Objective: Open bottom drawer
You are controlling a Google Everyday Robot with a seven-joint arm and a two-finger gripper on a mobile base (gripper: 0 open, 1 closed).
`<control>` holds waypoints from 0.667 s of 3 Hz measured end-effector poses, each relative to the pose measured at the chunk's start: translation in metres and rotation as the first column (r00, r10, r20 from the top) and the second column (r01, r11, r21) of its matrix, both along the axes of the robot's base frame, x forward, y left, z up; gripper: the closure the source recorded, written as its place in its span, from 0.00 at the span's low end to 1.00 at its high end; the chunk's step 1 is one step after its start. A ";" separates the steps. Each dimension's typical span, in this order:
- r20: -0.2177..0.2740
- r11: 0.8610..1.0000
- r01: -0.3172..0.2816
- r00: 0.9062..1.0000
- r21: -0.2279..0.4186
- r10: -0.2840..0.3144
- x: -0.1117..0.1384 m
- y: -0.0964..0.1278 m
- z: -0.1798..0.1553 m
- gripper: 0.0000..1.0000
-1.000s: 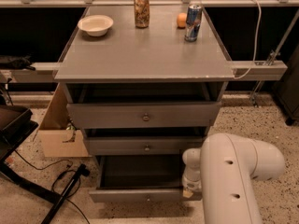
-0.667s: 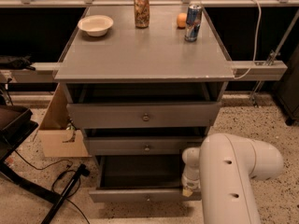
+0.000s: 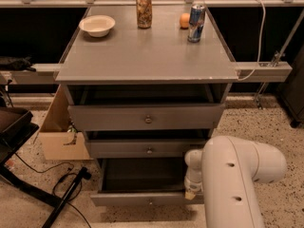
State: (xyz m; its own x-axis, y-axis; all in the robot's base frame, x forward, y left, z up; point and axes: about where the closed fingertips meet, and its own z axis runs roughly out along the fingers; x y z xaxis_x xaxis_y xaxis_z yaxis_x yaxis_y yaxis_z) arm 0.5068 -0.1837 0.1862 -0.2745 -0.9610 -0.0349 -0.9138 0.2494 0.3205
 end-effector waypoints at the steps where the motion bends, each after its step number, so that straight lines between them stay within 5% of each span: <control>1: 0.000 1.000 0.000 1.000 0.000 0.000 0.000 0.000 0.000 0.54; 2: 0.000 1.000 0.000 1.000 0.000 0.000 0.000 0.000 0.000 0.31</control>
Offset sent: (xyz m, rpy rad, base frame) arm 0.0000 0.0000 0.0000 0.0000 0.0000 0.0000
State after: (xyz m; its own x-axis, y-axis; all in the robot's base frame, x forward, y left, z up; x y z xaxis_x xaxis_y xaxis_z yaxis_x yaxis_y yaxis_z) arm 0.5067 -0.1837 0.1862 -0.2745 -0.9610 -0.0349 -0.9138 0.2494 0.3205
